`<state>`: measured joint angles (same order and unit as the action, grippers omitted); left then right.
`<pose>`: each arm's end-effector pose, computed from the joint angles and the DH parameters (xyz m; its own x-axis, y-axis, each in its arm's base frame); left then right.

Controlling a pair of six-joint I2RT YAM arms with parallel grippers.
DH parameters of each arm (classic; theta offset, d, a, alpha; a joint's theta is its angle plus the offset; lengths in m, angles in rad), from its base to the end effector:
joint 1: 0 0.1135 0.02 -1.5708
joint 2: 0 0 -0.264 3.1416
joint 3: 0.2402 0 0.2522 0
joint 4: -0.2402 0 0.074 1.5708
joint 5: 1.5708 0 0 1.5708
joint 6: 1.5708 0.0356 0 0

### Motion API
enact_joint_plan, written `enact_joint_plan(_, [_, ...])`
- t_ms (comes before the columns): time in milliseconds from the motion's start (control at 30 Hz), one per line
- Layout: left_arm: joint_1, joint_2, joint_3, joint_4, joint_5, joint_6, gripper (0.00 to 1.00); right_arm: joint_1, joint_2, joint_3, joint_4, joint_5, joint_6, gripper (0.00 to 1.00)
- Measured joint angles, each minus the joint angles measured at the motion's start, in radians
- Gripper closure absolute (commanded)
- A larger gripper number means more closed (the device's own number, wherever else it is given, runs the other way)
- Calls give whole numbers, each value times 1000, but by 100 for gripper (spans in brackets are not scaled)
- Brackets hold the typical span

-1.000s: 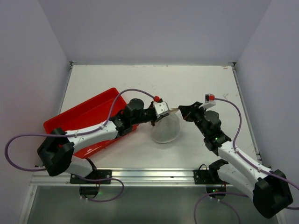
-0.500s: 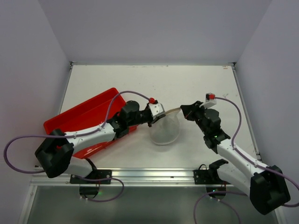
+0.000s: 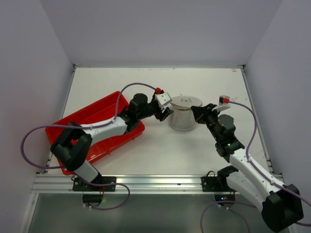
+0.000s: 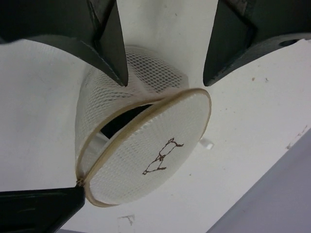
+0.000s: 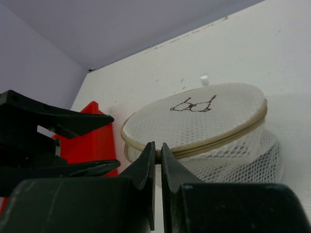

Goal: Unzip the laundry bag and remove the bra

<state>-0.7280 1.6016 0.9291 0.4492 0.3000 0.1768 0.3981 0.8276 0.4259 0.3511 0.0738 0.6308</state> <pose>0.2636 -0.2490 0.2478 -0.0131 0.2368 -0.9715 0.8666 0.4874 0.1071 0.1851 0.0750 0.2618 -0.2256 0.5432 -0.8087 -0.2299 0.7770 0.5860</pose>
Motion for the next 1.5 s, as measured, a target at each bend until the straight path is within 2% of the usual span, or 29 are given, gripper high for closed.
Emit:
enact_joint_plan(333, [-47,-197,-48,-13,98,-3,27,6,111,-64,147,-99,80,100])
enact_joint_plan(467, [-64,-195,-48,-51,119,22,27,24,124,-66,177,-129,93,100])
enact_joint_plan(667, [-65,-162,-22,-127,185,126,34,27,87,-79,181,-155,93,100])
enact_joint_plan(967, [-66,-100,42,-209,250,281,35,28,25,-112,181,-217,92,100])
enact_joint_plan(1200, [-67,-47,81,-212,248,317,35,29,-3,-122,175,-248,92,100])
enact_joint_plan(1333, [-72,-9,92,-211,260,314,39,29,-12,-122,173,-250,92,100])
enact_joint_plan(1400, [-80,8,96,-211,265,312,47,29,-12,-122,172,-251,92,100])
enact_joint_plan(1500, [-95,27,98,-210,261,307,68,29,-12,-122,172,-251,91,100])
